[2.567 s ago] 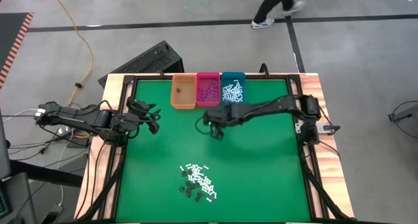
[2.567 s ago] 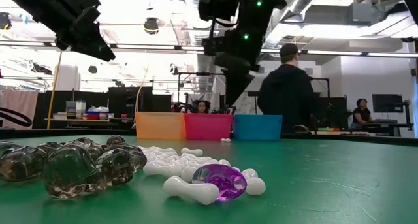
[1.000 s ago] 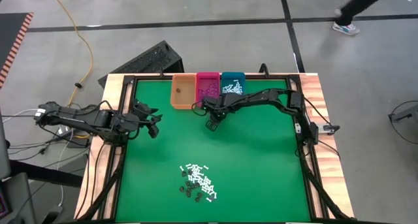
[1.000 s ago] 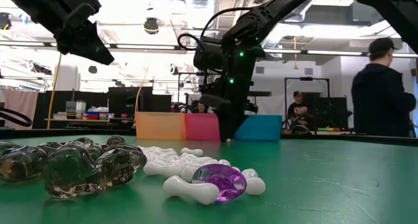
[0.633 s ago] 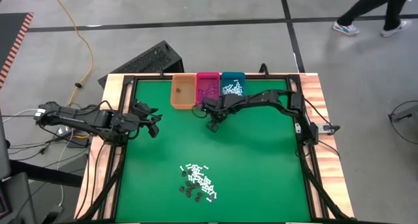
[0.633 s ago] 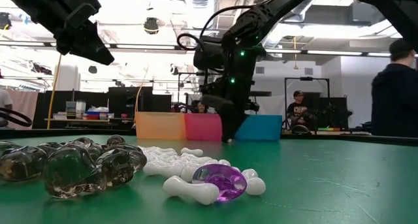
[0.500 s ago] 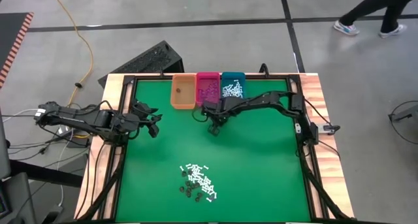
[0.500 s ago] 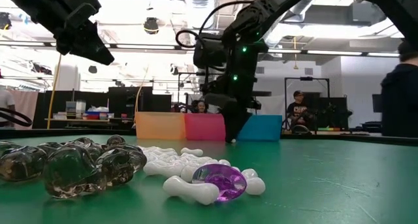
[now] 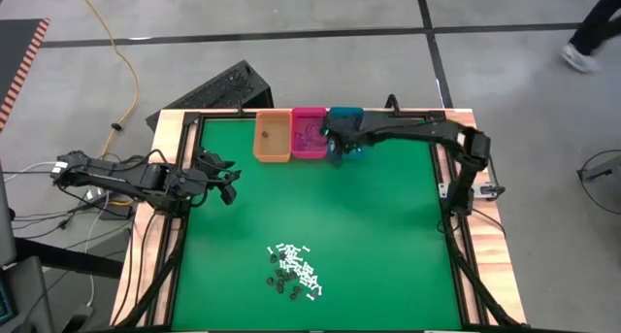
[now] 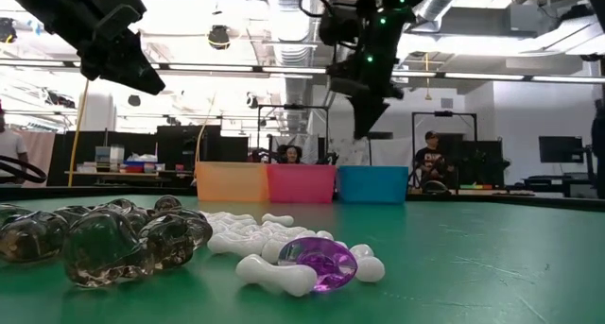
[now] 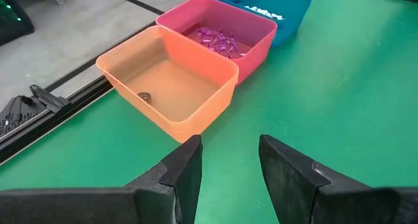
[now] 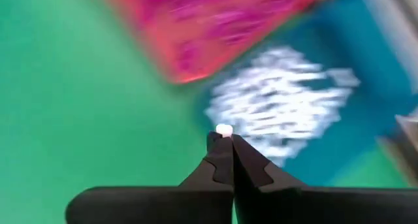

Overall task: Sort Halloween decoration
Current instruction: Put the white bone toy into the blue bin

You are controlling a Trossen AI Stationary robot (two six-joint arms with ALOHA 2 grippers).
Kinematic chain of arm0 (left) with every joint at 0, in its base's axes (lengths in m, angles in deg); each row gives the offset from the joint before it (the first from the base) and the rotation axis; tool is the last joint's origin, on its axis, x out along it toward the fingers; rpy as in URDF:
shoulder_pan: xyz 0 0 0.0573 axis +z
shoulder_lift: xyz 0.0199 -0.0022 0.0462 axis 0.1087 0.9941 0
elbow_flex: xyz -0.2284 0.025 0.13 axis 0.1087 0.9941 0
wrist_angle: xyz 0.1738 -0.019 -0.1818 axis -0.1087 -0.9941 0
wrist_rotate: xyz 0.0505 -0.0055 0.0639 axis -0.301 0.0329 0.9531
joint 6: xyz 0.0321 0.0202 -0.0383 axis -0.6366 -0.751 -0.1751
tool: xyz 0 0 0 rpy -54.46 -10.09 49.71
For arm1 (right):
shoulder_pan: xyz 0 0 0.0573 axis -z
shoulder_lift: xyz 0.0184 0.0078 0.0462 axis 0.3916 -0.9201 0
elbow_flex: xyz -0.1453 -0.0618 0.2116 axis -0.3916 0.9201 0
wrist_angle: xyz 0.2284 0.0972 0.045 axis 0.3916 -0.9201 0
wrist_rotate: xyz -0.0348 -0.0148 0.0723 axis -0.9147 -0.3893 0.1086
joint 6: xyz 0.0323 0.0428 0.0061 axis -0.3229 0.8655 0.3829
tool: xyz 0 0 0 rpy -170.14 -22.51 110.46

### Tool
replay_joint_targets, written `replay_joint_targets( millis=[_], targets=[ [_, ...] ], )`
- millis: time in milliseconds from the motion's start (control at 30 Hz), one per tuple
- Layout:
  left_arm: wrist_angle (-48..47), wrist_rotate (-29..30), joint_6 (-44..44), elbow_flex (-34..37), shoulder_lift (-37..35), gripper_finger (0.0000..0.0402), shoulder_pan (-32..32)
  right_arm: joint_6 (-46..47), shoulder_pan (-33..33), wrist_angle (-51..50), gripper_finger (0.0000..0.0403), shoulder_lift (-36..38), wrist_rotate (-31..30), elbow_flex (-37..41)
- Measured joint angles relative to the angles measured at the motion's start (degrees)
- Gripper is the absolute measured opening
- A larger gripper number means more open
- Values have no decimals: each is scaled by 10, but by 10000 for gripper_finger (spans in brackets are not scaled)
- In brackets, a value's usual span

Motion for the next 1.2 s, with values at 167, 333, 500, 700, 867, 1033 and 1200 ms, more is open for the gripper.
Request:
replay_joint_targets(
  millis=[167, 333, 500, 700, 867, 1033, 1200],
  targets=[
    [0, 0, 0, 0, 0, 144, 0, -21, 65, 6, 52, 15, -21, 0],
    [0, 0, 0, 0, 0, 144, 0, -51, 100, 11, 118, 15, 8, 0],
    [0, 0, 0, 0, 0, 144, 0, -60, 101, 14, 169, 21, 34, 0],
    [0, 0, 0, 0, 0, 144, 0, -43, 29, 43, 175, 25, 217, 0],
    [1, -7, 3, 0, 0, 144, 0, -33, -121, 141, 165, 24, 236, 22],
    [1, -16, 3, 0, 0, 144, 0, -36, -263, 251, 164, 0, 152, 38],
    [1, -20, 3, 0, 0, 144, 0, -3, -339, 289, 164, -64, 84, 32]
  ],
)
